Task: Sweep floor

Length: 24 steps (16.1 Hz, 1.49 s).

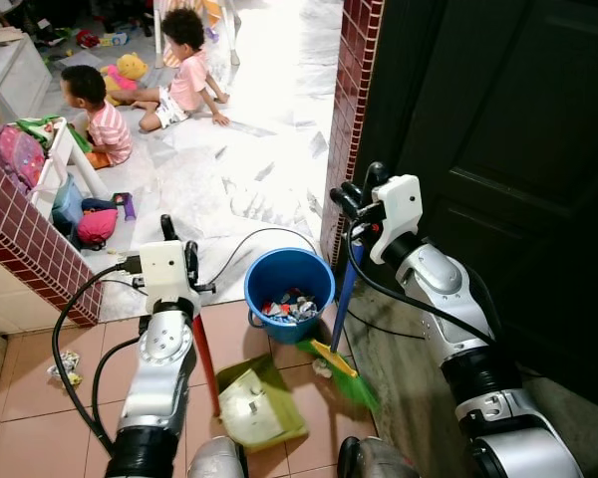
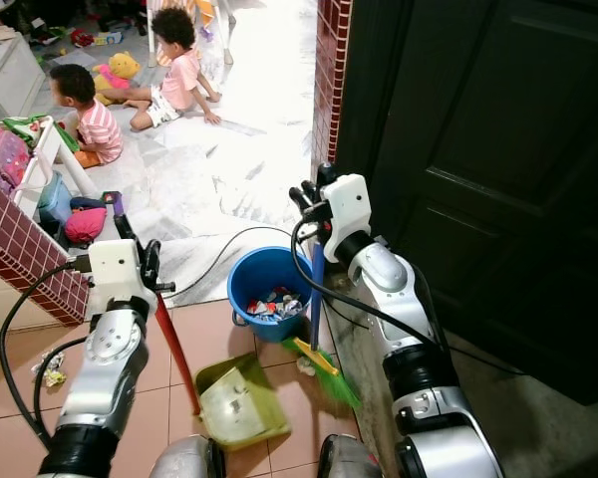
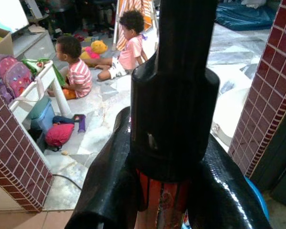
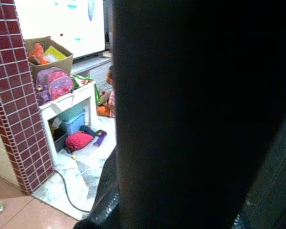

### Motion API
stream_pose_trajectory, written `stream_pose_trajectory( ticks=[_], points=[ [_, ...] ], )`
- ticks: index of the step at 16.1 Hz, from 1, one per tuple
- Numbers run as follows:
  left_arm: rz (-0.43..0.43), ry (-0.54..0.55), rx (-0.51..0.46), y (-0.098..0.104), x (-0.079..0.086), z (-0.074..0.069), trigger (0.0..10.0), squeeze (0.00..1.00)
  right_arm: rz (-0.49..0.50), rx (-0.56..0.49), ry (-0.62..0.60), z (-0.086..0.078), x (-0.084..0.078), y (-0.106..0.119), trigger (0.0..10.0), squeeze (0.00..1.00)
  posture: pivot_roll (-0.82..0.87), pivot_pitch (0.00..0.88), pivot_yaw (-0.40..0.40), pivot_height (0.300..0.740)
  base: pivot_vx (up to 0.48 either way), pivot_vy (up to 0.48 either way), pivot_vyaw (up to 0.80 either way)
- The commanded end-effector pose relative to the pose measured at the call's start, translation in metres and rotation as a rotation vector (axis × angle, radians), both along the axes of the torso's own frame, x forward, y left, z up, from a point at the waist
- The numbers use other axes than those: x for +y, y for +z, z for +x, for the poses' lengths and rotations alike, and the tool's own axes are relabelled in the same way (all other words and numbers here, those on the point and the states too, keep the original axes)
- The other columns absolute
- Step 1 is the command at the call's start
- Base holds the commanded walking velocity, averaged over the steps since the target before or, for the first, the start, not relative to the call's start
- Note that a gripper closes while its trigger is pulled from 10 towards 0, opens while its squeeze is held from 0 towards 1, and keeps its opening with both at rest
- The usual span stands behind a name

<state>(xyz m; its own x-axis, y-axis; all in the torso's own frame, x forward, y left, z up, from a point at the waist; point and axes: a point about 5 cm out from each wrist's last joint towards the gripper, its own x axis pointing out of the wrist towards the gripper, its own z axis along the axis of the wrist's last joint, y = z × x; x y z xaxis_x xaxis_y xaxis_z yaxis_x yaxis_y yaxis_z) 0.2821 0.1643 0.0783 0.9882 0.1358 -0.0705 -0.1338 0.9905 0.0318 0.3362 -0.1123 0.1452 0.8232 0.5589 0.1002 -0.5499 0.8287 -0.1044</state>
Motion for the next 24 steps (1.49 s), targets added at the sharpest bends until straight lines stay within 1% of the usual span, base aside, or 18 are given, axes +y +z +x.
stream_pose_trajectory(
  ticks=[1, 2, 4, 5, 7, 8, 9, 11, 13, 14, 15, 16, 19, 24],
  points=[
    [0.022, 0.025, -0.010, 0.000, 0.007, -0.002, 10.0, 0.00, -0.002, -0.027, 0.025, -0.001, 0.001, 0.009, 10.0, 0.00, 0.00, 0.035, 0.016, 0.740, 0.000, 0.000, 0.00],
    [0.048, 0.036, -0.005, -0.001, 0.009, -0.003, 10.0, 0.00, 0.007, -0.021, 0.026, -0.002, 0.000, 0.009, 10.0, 0.00, 0.00, 0.025, 0.011, 0.740, 0.000, 0.000, 0.00],
    [0.036, 0.032, 0.006, -0.003, 0.008, -0.004, 10.0, 0.00, 0.027, -0.023, 0.007, -0.005, -0.001, 0.006, 10.0, 0.00, 0.00, 0.005, 0.007, 0.740, 0.000, 0.000, 0.00],
    [0.037, 0.020, 0.014, -0.005, 0.006, -0.004, 10.0, 0.00, 0.052, -0.046, -0.032, -0.008, -0.004, 0.006, 10.0, 0.00, 0.01, 0.000, 0.003, 0.740, 0.000, 0.000, 0.00],
    [0.030, -0.009, 0.025, -0.010, 0.002, -0.004, 10.0, 0.00, 0.048, -0.095, -0.152, -0.014, -0.015, 0.001, 10.0, 0.00, 0.01, 0.000, 0.000, 0.740, 0.000, 0.000, 0.00],
    [0.025, -0.023, 0.022, -0.011, 0.000, -0.003, 10.0, 0.00, 0.050, -0.115, -0.201, -0.020, -0.019, -0.002, 10.0, 0.00, 0.00, 0.000, 0.003, 0.740, 0.000, 0.000, 0.00],
    [0.024, -0.026, 0.023, -0.012, 0.000, -0.002, 10.0, 0.00, 0.041, -0.128, -0.209, -0.025, -0.017, -0.005, 10.0, 0.00, 0.00, 0.000, 0.006, 0.740, 0.000, 0.000, 0.00],
    [0.017, -0.033, 0.017, -0.011, -0.001, 0.000, 10.0, 0.00, 0.031, -0.135, -0.229, -0.030, -0.015, -0.009, 10.0, 0.00, 0.00, 0.000, 0.010, 0.740, 0.000, 0.000, 0.00],
    [0.008, -0.040, 0.008, -0.010, -0.004, 0.003, 10.0, 0.00, 0.055, -0.122, -0.230, -0.031, -0.009, -0.010, 10.0, 0.00, -0.01, 0.000, 0.013, 0.740, 0.000, 0.000, 0.00],
    [0.005, -0.043, 0.004, -0.009, -0.004, 0.003, 10.0, 0.00, 0.082, -0.094, -0.235, -0.030, -0.008, -0.011, 10.0, 0.00, -0.01, 0.000, 0.014, 0.740, 0.000, 0.000, 0.00],
    [0.004, -0.044, 0.004, -0.010, -0.005, 0.003, 10.0, 0.00, 0.164, -0.019, -0.264, -0.026, -0.010, -0.013, 10.0, 0.00, -0.01, 0.000, 0.014, 0.740, 0.000, 0.315, 0.00],
    [0.001, -0.044, 0.005, -0.010, -0.005, 0.002, 10.0, 0.00, 0.170, -0.002, -0.277, -0.023, -0.013, -0.014, 10.0, 0.00, -0.01, 0.000, 0.013, 0.740, 0.000, 0.352, 0.00],
    [0.001, -0.043, 0.004, -0.011, -0.005, 0.002, 10.0, 0.00, 0.155, -0.015, -0.277, -0.021, -0.013, -0.013, 10.0, 0.00, 0.00, 0.000, 0.009, 0.740, 0.000, 0.341, 0.00],
    [-0.005, -0.048, 0.010, -0.013, -0.006, 0.001, 10.0, 0.00, 0.137, -0.020, -0.263, -0.023, -0.008, -0.013, 10.0, 0.00, 0.00, 0.000, 0.013, 0.740, 0.000, 0.426, 0.00]
  ],
)
